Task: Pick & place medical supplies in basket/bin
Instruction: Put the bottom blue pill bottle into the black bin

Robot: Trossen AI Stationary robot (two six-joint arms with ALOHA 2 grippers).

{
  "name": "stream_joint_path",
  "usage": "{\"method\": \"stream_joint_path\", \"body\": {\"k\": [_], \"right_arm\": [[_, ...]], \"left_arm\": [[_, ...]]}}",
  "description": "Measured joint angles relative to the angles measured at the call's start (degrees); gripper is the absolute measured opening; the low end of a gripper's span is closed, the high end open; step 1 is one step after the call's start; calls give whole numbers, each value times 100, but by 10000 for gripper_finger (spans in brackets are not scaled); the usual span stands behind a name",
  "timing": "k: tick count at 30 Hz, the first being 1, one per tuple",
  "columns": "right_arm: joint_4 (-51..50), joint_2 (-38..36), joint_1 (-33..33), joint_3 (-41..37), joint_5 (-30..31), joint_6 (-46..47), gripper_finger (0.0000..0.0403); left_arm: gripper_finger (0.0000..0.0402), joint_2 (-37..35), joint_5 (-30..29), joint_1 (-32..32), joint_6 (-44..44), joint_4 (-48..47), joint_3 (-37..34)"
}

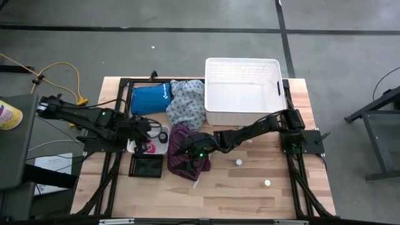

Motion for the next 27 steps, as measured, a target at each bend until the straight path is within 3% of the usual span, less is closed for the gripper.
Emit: {"method": "stream_joint_path", "body": {"k": [9,16,27], "right_arm": [[-31,0,0,0,-17,-4,300],[-144,0,0,0,-18,-6,300],[-311,2,1,0,-18,-8,300]], "left_arm": [[109,0,5,-291,-12,284,0],[108,0,-57,-1090,-520,634,0],[108,402,-1658,-3278,-1322,1310,2]]}}
